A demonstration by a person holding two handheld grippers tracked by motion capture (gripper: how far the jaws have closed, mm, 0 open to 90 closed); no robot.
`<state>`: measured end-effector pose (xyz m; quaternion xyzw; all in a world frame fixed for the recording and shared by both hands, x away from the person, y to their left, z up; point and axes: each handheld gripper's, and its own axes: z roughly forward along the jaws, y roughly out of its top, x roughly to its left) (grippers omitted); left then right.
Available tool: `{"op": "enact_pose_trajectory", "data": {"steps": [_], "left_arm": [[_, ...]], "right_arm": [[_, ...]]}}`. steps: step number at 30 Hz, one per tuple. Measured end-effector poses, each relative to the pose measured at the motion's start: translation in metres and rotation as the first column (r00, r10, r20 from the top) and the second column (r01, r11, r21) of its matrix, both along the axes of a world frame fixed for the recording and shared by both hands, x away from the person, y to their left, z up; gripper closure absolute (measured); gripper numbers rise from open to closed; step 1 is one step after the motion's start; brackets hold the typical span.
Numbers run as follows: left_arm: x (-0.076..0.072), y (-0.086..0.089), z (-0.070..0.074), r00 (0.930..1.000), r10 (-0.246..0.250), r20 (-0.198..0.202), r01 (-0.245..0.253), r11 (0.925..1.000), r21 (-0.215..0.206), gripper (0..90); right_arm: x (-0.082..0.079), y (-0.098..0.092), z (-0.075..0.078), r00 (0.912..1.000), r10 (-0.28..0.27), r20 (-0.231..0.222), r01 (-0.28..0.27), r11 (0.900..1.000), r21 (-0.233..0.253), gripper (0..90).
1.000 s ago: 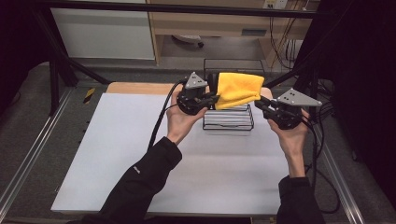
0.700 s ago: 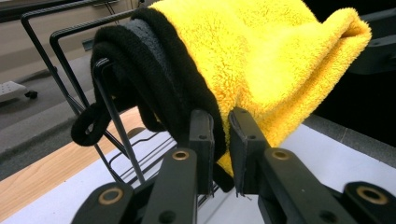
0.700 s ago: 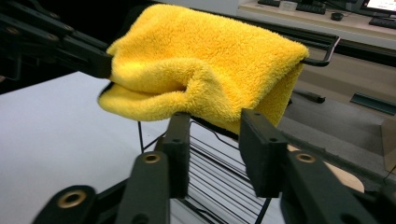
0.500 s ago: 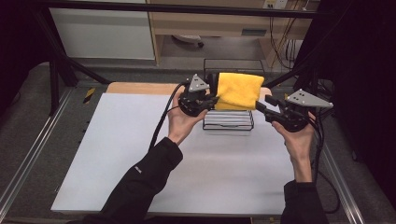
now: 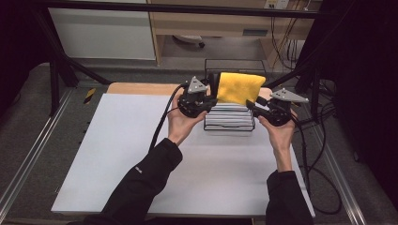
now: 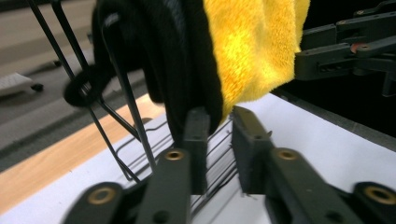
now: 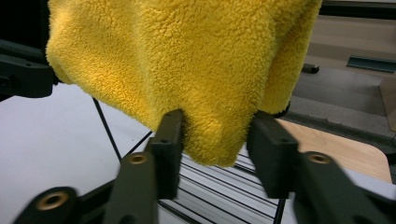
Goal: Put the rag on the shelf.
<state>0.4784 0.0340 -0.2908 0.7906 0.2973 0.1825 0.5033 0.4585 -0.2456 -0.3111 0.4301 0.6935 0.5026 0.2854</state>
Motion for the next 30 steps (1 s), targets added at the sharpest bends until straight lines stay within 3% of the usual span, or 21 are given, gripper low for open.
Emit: {"op": "enact_pose_trajectory", "data": {"steps": [3,5,15,22,30], "left_arm": [[0.001,-0.001,-0.003,1.0,0.002,-0.004,-0.002,1.0,-0.003,84.8],[0.001,-0.002,-0.003,1.0,0.002,0.001,-0.002,1.0,-0.005,85.5],[0.0,-0.009,-0.006,0.9998,-0.002,0.02,0.002,1.0,0.001,85.9],[-0.005,0.005,-0.007,0.9998,-0.009,0.016,0.009,0.9999,0.011,77.5],[-0.017,0.03,-0.018,0.9991,-0.04,-0.015,0.04,0.9985,0.036,62.1]], "right_arm": [[0.0,0.0,0.0,1.0,0.006,0.005,-0.006,1.0,0.006,76.3],[-0.002,0.0,0.001,0.9998,0.008,0.017,-0.008,1.0,0.0,79.8],[-0.006,-0.008,0.005,0.9997,-0.004,0.026,0.004,1.0,-0.027,79.8],[-0.016,-0.008,0.009,0.9989,0.034,0.033,-0.034,0.999,-0.021,65.5],[-0.03,-0.01,0.009,0.9992,0.037,0.015,-0.036,0.999,-0.018,39.7]]}}
